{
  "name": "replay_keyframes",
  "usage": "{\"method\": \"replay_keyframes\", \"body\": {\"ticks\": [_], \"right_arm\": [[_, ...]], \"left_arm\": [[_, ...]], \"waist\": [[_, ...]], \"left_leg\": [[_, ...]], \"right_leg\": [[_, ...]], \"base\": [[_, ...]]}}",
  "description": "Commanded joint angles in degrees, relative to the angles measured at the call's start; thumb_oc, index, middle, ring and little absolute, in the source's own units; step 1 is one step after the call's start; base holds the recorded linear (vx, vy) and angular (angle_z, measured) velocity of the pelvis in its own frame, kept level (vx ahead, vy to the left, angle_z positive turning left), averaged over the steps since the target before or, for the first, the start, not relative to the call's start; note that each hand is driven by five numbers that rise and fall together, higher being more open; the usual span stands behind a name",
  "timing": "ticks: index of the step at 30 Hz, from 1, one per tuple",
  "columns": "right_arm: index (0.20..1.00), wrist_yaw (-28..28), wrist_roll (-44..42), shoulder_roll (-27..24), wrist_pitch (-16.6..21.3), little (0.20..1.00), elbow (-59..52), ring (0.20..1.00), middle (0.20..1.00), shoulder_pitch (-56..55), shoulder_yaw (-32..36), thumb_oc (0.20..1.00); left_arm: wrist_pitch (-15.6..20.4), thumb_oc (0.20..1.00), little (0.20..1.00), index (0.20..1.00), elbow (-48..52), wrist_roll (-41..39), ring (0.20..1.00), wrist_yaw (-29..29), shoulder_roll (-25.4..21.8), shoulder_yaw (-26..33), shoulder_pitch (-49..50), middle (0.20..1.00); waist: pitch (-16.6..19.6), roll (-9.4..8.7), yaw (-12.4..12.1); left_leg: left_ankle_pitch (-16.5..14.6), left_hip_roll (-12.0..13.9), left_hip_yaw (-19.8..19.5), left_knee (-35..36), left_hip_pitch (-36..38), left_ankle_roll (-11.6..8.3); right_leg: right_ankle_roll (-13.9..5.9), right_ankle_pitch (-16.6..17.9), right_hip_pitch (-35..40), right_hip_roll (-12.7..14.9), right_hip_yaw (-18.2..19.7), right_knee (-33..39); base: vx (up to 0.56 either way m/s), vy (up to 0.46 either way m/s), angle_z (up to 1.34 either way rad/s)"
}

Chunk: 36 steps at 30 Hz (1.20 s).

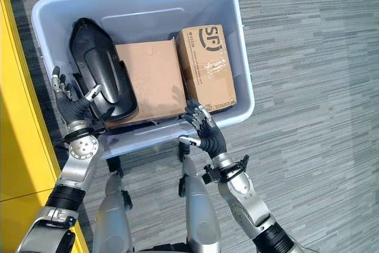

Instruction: Move parts from the plastic box to the shelf.

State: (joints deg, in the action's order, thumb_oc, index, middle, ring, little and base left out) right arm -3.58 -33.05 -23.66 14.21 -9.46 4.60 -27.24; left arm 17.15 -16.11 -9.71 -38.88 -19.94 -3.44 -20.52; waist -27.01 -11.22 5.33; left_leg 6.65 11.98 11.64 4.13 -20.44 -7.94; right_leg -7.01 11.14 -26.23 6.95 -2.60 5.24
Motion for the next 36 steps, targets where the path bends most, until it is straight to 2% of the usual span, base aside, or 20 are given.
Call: {"method": "replay_keyframes", "body": {"ticks": [1,15,25,28,30,35,36], "right_arm": [[1.000,-0.07,-0.99,-0.58,3.71,1.000,-3.93,1.000,1.000,-0.61,2.31,1.000],[1.000,-0.48,-1.28,-1.10,4.29,1.000,-3.80,1.000,1.000,-1.09,2.69,1.000],[1.000,-0.91,-2.15,-1.46,4.41,1.000,-4.06,1.000,1.000,-1.37,1.94,1.000],[1.000,-1.16,-2.44,-1.94,4.77,1.000,-4.52,1.000,1.000,-1.39,1.74,1.000],[1.000,-1.43,-2.87,-2.54,5.01,1.000,-4.44,1.000,1.000,-0.97,1.40,1.000],[1.000,-1.55,-3.11,-3.03,5.40,1.000,-4.30,1.000,1.000,-1.40,1.89,1.000],[1.000,-1.47,-3.24,-3.20,5.42,1.000,-4.24,1.000,1.000,-1.66,2.06,1.000]], "left_arm": [[2.47,1.000,1.000,1.000,-1.44,0.23,1.000,0.09,-2.10,0.58,-0.22,1.000],[1.30,1.000,1.000,1.000,-8.04,-0.95,1.000,0.09,-2.45,-0.19,-1.13,1.000],[2.07,1.000,1.000,1.000,-14.98,-7.13,1.000,-0.35,-2.52,0.01,-6.18,1.000],[2.82,1.000,1.000,1.000,-17.91,-10.61,1.000,-0.52,-3.14,0.04,-9.63,1.000],[3.23,1.000,1.000,1.000,-19.70,-12.57,1.000,-0.78,-4.75,-0.56,-13.53,1.000],[3.81,1.000,1.000,1.000,-19.16,-12.07,1.000,-1.62,-6.45,-1.38,-16.18,1.000],[3.86,1.000,1.000,1.000,-19.41,-12.23,1.000,-1.55,-6.77,-1.24,-16.44,1.000]], "waist": [[0.43,-3.27,-0.37],[0.07,-3.79,-0.15],[-0.46,-4.39,0.67],[-1.79,-4.19,0.79],[-2.65,-3.52,1.20],[-1.86,-2.42,2.15],[-1.44,-1.91,2.12]], "left_leg": [[-0.09,-1.01,-2.45,-2.56,-2.43,0.73],[-0.10,-1.15,-2.83,-3.24,-3.82,0.86],[-0.63,-1.14,-3.66,-4.90,-5.63,1.01],[-1.78,-1.39,-4.38,-7.49,-7.53,1.49],[-3.48,-1.49,-5.87,-12.35,-11.57,1.97],[-6.33,-1.61,-8.31,-20.20,-18.23,2.03],[-8.45,-0.98,-8.82,-22.08,-18.83,1.64]], "right_leg": [[-3.63,0.35,0.54,1.36,-1.09,-0.24],[-3.64,0.63,-0.23,1.45,-1.36,-0.24],[-3.39,0.59,-0.78,1.65,-1.72,-0.40],[-2.73,-1.24,-3.65,2.04,-1.67,-5.52],[-2.02,-4.24,-7.84,2.30,-1.61,-11.97],[-1.83,-7.05,-12.63,3.04,-2.49,-18.40],[-2.08,-8.99,-13.37,3.02,-2.58,-20.61]], "base": [[0.00,0.000,0.00],[0.00,0.000,0.00],[0.00,0.001,0.02],[-0.05,0.027,0.05],[-0.06,0.021,0.12],[-0.01,-0.021,0.16],[0.06,0.000,0.26]]}}
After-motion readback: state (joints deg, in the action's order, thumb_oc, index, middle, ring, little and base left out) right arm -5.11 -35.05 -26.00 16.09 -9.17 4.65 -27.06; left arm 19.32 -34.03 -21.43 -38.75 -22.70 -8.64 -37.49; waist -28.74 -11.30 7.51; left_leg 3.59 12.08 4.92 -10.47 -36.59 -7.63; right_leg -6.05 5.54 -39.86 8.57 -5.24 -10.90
